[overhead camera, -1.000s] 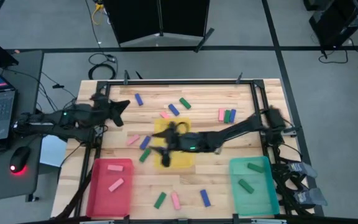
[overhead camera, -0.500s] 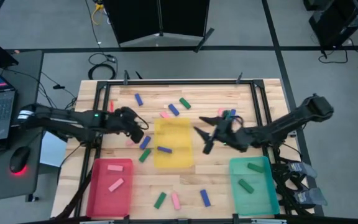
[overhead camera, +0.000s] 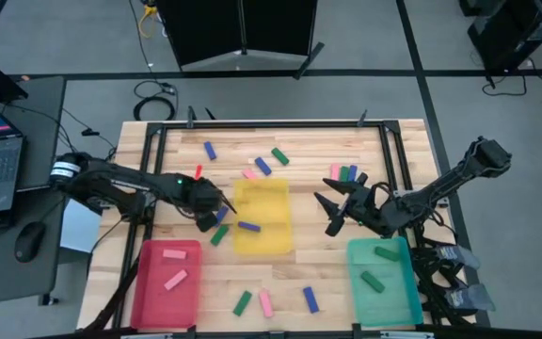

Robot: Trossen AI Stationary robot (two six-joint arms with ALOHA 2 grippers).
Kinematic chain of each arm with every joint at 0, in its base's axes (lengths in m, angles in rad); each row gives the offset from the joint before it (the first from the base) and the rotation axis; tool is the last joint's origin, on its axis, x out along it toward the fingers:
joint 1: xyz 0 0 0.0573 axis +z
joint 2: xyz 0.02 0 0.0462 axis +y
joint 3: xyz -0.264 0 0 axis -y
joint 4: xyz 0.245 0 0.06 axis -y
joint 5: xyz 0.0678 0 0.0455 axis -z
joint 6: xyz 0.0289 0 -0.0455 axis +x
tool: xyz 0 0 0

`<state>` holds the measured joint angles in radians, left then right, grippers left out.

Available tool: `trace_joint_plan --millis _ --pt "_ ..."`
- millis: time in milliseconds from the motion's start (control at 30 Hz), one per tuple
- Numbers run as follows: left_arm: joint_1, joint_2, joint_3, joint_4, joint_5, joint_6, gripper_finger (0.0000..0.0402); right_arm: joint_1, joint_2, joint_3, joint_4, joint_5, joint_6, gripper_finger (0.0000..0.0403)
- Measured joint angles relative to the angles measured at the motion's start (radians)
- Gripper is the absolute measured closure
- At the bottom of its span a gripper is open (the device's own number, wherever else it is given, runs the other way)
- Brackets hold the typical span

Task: Sort blocks
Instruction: Put the pink block into the red bin

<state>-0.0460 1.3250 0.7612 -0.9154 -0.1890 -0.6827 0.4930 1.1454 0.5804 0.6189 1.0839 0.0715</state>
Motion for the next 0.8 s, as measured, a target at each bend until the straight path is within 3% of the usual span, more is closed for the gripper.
trace_joint_plan --millis 633,800 --pt "0.0 0.137 -0.088 0.124 0.042 -0.01 0.0193 0.002 0.001 0.0 0.009 0.0 -0.019 0.0171" --pt "0.0 0.137 -0.095 0.134 0.049 -0.011 0.0232 0.002 0.001 0.0 0.009 0.0 -0.02 0.0175"
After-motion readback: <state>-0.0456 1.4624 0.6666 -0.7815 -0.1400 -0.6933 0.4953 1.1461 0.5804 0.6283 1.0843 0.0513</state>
